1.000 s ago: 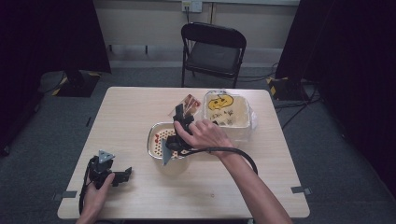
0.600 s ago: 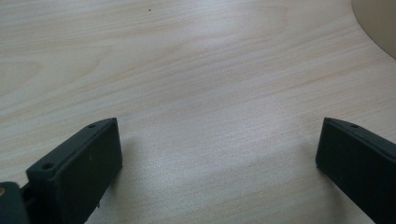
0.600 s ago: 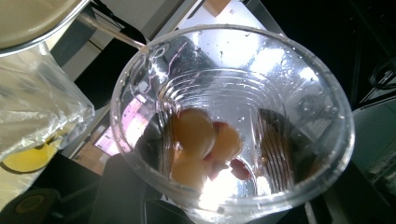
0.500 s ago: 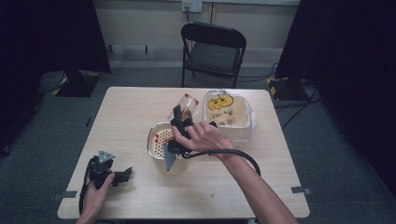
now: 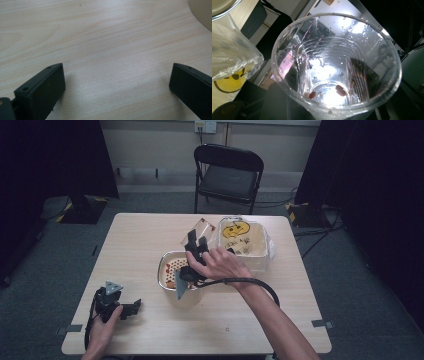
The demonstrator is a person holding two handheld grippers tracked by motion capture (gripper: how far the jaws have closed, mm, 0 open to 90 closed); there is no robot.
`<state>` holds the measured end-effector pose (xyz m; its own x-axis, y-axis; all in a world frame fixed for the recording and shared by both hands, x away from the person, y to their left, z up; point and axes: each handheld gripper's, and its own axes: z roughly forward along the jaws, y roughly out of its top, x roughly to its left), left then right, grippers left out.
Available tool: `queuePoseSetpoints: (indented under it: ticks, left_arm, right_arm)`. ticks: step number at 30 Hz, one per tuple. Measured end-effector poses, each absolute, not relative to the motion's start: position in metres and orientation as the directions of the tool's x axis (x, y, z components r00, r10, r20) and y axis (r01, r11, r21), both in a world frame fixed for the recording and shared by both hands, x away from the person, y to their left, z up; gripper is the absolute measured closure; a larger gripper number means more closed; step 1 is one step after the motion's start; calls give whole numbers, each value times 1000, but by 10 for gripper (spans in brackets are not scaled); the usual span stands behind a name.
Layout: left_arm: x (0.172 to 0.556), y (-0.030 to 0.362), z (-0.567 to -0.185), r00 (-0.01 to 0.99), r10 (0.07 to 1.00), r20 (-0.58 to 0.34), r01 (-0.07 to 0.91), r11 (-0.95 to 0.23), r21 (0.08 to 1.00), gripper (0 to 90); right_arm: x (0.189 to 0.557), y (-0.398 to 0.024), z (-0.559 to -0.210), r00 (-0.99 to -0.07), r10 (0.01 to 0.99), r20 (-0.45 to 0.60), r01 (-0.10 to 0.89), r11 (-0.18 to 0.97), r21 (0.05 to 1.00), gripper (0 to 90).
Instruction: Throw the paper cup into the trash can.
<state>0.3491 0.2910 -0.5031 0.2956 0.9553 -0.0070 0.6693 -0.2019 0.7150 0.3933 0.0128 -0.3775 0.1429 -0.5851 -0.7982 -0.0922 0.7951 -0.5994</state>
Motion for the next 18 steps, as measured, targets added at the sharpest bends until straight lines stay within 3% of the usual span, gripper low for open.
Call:
queuePoseSetpoints:
  ticks: [3, 5, 8, 9, 10, 12, 15, 18]
  left_arm:
    - [349, 291, -503, 296, 955, -7, 669, -202, 715, 0]
    - [349, 291, -503, 295, 955, -7, 669, -202, 715, 0]
    - [349, 291, -503, 294, 956, -10, 670, -199, 715, 0]
    - [349, 291, -503, 295, 956, -10, 670, -199, 715, 0]
    - [349, 291, -503, 295, 956, -10, 670, -199, 715, 0]
    - [349, 291, -503, 295, 956, -10, 670, -199, 715, 0]
    - [349, 291, -503, 295, 956, -10, 670, -199, 715, 0]
    - [349, 291, -503, 295, 956, -11, 670, -198, 716, 0]
  right_arm:
    - [394, 13, -372, 116, -522, -845, -107, 839, -533, 489]
    - [395, 13, -367, 55, -437, -898, -121, 890, -441, 489]
    - [398, 14, -352, -84, -210, -974, -152, 969, -196, 489]
    - [400, 13, -343, -154, -84, -984, -146, 987, -62, 489]
    - [400, 13, -343, -154, -84, -984, -146, 987, -62, 489]
    - [404, 11, -335, -241, 49, -969, -140, 987, 84, 486]
    - [407, 12, -331, -274, 92, -957, -137, 982, 134, 485]
    - [409, 9, -323, -357, 227, -906, -117, 951, 285, 486]
